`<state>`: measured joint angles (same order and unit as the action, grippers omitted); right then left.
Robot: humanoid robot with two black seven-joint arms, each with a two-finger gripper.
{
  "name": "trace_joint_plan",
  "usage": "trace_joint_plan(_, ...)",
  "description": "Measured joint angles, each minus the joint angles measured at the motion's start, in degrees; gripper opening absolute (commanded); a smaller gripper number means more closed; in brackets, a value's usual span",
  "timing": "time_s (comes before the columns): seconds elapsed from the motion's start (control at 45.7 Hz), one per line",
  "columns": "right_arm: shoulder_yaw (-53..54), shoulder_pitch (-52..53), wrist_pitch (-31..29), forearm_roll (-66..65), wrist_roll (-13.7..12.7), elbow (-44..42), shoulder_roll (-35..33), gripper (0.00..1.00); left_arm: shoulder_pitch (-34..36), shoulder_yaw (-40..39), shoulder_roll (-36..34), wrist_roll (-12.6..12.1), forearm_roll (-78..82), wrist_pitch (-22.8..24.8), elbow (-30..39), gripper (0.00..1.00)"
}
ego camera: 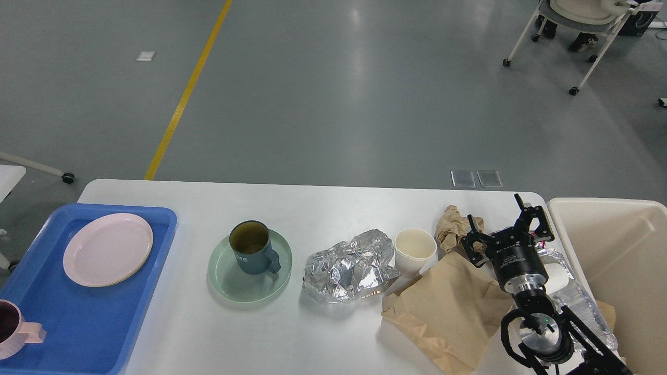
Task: Tidy desktop
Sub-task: 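Grasp the pink cup and place it in the blue tray corner, then move the left gripper over the teal mug on the saucer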
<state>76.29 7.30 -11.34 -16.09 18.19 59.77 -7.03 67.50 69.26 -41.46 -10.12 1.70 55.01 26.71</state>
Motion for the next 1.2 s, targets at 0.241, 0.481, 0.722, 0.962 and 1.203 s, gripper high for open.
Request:
trace_joint_plan(0.241,0.0,0.0,0.0,0.0,0.0,0.0,0.0,1.0,-0.75,-1.09,0.45,-0.08,-0.03,-0.01,-0.68,0.0)
trace_joint_plan(0.481,0.0,0.0,0.0,0.0,0.0,0.0,0.0,1.0,-2.84,-3.03,0.71,-0.4,0.07,-0.01,-1.4,0.03)
trace_joint_plan(0.722,0.0,0.0,0.0,0.0,0.0,0.0,0.0,1.0,-3.59,-3.04,0.81,-0.43,0.09,-0.01,-1.6,0.23)
trace_joint_plan(0.962,0.0,0.07,0.03,0.0,0.0,0.0,0.0,1.0,-3.61,-2.93,0.83,-0.43,0.06,-0.01,-2.71,0.42)
trace_joint_plan(1.203,0.0,0.09,0.09,0.0,0.0,-0.09,0.0,1.0,-2.03,-1.6,0.9,-0.02,0.06,0.0,-2.72,0.88)
